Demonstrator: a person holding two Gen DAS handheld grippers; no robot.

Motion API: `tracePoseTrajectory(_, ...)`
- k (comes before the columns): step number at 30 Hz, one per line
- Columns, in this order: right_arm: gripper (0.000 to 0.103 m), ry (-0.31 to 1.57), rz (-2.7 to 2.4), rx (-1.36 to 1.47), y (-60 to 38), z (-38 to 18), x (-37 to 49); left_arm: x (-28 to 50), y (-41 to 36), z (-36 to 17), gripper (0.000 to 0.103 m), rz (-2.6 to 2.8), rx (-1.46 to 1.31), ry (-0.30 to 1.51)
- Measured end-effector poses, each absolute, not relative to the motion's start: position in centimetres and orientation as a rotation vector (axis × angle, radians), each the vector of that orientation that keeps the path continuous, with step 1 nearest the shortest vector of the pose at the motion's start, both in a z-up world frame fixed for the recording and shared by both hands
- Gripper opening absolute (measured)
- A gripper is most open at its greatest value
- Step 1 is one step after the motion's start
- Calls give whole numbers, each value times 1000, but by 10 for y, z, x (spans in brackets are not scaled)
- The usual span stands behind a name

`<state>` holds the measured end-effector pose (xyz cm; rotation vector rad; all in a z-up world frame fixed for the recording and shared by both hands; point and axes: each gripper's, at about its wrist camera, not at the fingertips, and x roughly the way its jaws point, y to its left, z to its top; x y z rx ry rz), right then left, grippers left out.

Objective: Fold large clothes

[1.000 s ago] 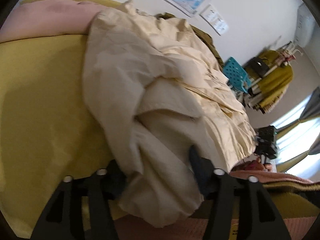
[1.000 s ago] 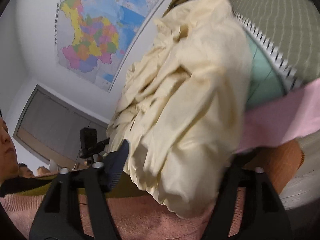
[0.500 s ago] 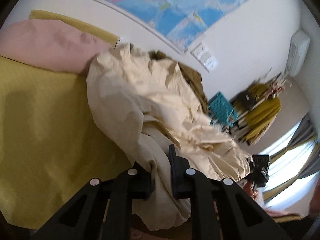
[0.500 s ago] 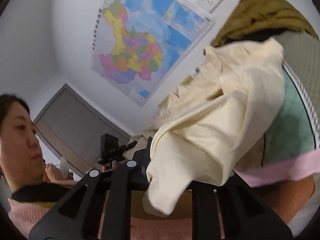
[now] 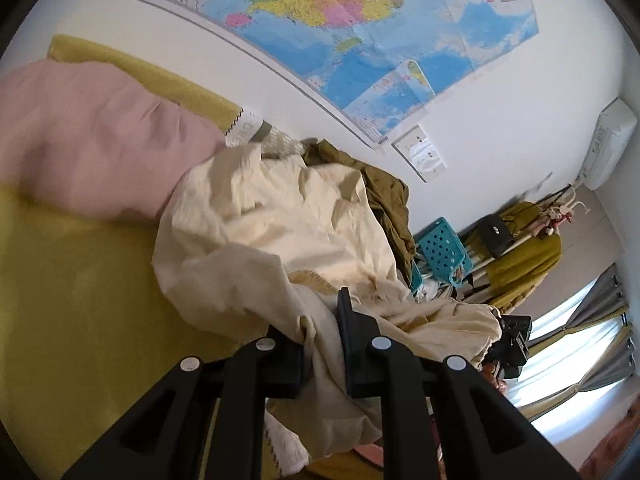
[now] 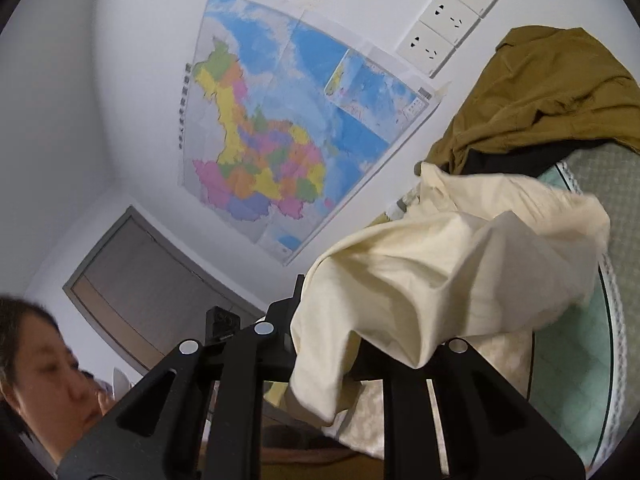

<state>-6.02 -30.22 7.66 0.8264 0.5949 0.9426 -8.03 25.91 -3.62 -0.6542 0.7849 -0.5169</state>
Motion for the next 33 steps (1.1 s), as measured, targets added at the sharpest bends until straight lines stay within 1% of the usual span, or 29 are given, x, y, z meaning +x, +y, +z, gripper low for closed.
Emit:
tracePoseTrajectory(4, 17, 627, 911, 841, -298, 80, -23, -45, 264, -28, 14, -496, -683, 823)
tracePoseTrajectory(11, 18, 705, 818, 845, -290, 69, 34, 6, 258, -22, 14, -399, -619, 865)
tracePoseTrajectory(22, 21, 800, 736, 791, -273, 52, 100, 66, 258, -38, 15, -297, -582, 941)
tracePoseTrajectory(29, 22, 848, 695, 805, -264, 38, 139, 95, 258, -48, 15, -247, -568, 982)
tracePoseTrajectory(33, 25, 873, 669, 821, -259, 28, 158, 111, 256, -53, 15, -214, -555, 998)
